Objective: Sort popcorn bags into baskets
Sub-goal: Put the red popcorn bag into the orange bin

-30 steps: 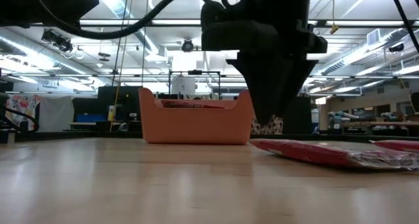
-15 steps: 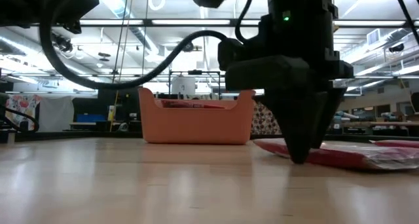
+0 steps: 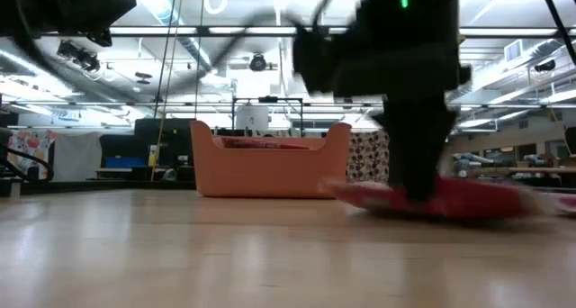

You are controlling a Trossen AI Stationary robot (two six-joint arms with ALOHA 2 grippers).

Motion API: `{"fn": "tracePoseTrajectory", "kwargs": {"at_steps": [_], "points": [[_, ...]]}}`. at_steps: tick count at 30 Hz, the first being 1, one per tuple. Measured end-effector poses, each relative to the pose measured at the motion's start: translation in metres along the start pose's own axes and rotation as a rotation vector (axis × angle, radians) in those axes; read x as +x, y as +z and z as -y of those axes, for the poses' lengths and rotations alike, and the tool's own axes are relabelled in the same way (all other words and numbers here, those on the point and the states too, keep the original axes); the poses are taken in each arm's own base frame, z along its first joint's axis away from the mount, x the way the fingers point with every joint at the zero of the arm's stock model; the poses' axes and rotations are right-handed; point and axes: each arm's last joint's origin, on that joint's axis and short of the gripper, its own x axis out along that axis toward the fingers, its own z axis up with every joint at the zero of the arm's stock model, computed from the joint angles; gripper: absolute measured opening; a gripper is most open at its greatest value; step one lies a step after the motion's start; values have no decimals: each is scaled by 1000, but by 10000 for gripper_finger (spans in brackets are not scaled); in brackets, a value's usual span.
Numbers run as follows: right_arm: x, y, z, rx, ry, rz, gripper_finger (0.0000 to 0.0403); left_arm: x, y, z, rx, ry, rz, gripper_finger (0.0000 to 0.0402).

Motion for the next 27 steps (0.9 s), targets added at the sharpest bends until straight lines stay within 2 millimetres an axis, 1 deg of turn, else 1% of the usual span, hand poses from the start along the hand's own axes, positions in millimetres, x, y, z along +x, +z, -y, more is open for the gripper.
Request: {"fn": "tracePoseTrajectory", "kwargs": {"at_steps": [3, 9, 13, 16, 19, 22, 27], "points": [[-23, 3, 2, -88, -61, 99, 6, 0, 0, 0, 0, 0, 0, 79], [-67, 13, 4, -273, -201, 384, 5, 0, 0, 0, 0, 0, 0, 79], [-85, 23, 8, -457, -345, 531, 5, 0, 0, 0, -1, 0, 0, 79], [-87, 40, 19, -551, -441, 543, 7, 0, 0, 0, -1, 0, 0, 79], [-82, 64, 34, -631, -501, 511, 7, 0, 0, 0, -1, 0, 1, 79], [-77, 91, 51, -691, -489, 476, 7, 0, 0, 0, -1, 0, 1, 79], [-67, 134, 84, -776, -478, 431, 7, 0, 0, 0, -1, 0, 1, 79]]}}
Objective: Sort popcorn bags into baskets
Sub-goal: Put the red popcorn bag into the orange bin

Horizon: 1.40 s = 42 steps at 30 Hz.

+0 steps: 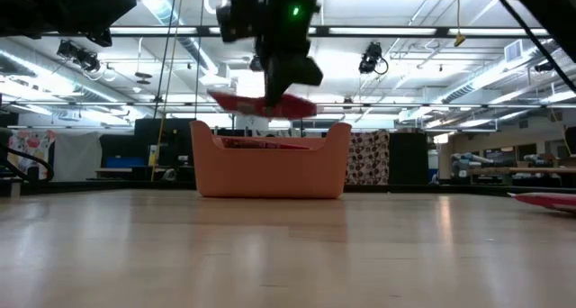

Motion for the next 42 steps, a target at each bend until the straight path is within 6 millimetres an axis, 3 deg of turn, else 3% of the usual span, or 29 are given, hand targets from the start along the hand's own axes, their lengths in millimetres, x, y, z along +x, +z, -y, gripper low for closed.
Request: {"fn": "tracePoseTrajectory", "kwargs": {"at_steps": [6, 11, 15, 18, 22, 24, 27, 31, 37, 42], "points": [[45, -8, 47, 4, 69, 14, 8, 0, 0, 0, 2, -1, -4, 79], [72, -19, 74, -14, 124, 35, 14, 0, -1, 0, 4, -2, -11, 79], [85, -28, 86, 77, 196, 32, 50, 0, -2, 0, 7, -4, -18, 79], [84, -28, 85, 124, 200, 19, 94, 0, -2, 0, 9, -3, -21, 79], [67, -23, 73, 156, 68, -40, 154, 0, -2, -1, 10, 33, -30, 79], [51, -22, 63, 178, 22, -66, 176, 0, -3, -1, 12, 44, -37, 79], [19, -20, 44, 260, 91, -50, 197, 0, -3, -1, 12, 52, -38, 79], [-15, -20, 15, 466, 238, -79, 205, 0, -3, -1, 11, 54, -38, 79], [-53, -32, -26, 721, 334, -298, 202, 0, -3, -1, 5, 54, -35, 79], [-84, -37, -66, 776, 434, -349, 200, 0, -3, -1, -22, 54, -35, 79]]}}
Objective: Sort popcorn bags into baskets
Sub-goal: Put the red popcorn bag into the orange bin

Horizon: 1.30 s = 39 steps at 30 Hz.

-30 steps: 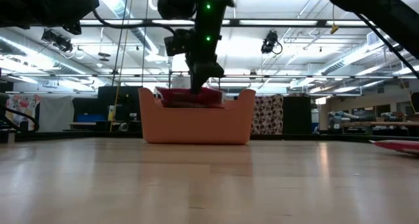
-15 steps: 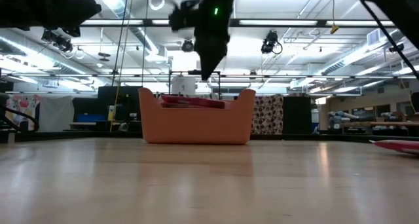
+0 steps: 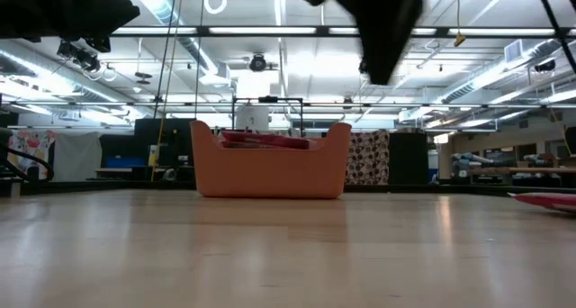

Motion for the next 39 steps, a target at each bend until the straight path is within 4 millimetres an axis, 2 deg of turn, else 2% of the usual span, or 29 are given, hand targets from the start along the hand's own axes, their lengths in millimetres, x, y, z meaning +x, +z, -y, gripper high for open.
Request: {"fn": "tracePoseTrajectory", "kwargs": {"at_steps": [5, 10, 15, 20, 24, 27, 34, 39], "points": [[12, -42, -14, 153, -37, -112, 191, 0, 0, 0, 4, -1, -4, 79], [35, -76, -14, 308, -130, -253, 191, 0, 0, 0, 4, 0, -2, 79], [58, -98, -6, 326, -183, -364, 194, 0, 0, 0, 5, 0, -2, 79], [68, -111, 11, 404, -37, -331, 189, 0, 0, 0, 6, -1, -2, 79], [74, -123, 30, 502, -10, -321, 188, 0, 0, 0, 7, 0, -2, 79], [81, -126, 38, 547, 7, -325, 189, 0, 0, 0, 8, 0, -2, 79], [106, -131, 43, 575, 0, -342, 199, 0, 0, 0, 8, -1, -2, 79], [115, -135, 45, 567, 13, -353, 197, 0, -1, 0, 10, -2, -7, 79]]}}
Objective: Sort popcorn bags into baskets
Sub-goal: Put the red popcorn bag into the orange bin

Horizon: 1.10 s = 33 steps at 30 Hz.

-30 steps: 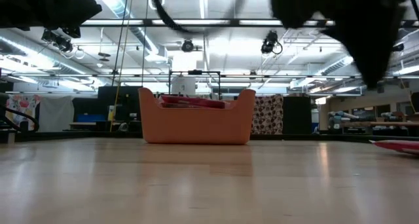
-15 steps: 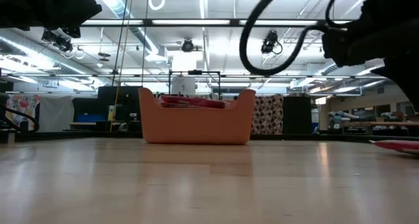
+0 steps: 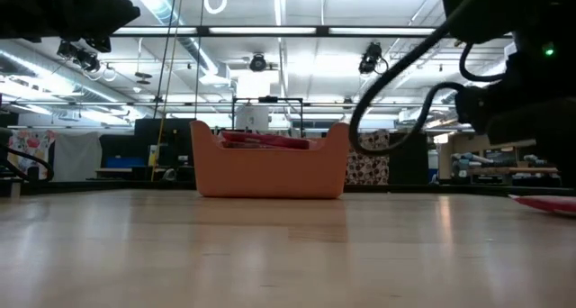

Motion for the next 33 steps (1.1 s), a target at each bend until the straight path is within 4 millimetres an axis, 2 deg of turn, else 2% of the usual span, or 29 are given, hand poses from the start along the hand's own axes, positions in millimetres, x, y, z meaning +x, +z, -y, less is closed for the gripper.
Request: {"fn": "tracePoseTrajectory", "kwargs": {"at_steps": [4, 11, 14, 17, 20, 26, 30, 33], "points": [[4, 0, 4, -16, -14, -16, 155, 0, 0, 0, 0, 0, 1, 79], [5, 0, 4, -85, -22, -23, 22, 0, 0, 0, 0, 1, 1, 79], [-4, 0, -5, -133, 32, 15, 20, 0, 0, 0, 0, 1, 1, 79], [-25, 0, -20, -199, 121, 102, 34, 0, 0, 0, 0, 1, 3, 79], [-53, 4, -33, -279, 200, 234, 25, 0, 1, 0, -1, 1, 5, 79], [-116, 17, -51, -495, 265, 603, 16, 0, 1, 0, -2, 2, 6, 79], [-150, 40, -53, -566, 222, 797, 25, 0, 1, 0, -2, 2, 7, 79], [-165, 73, -52, -599, 191, 848, 26, 0, 1, 0, -3, 2, 9, 79]]}}
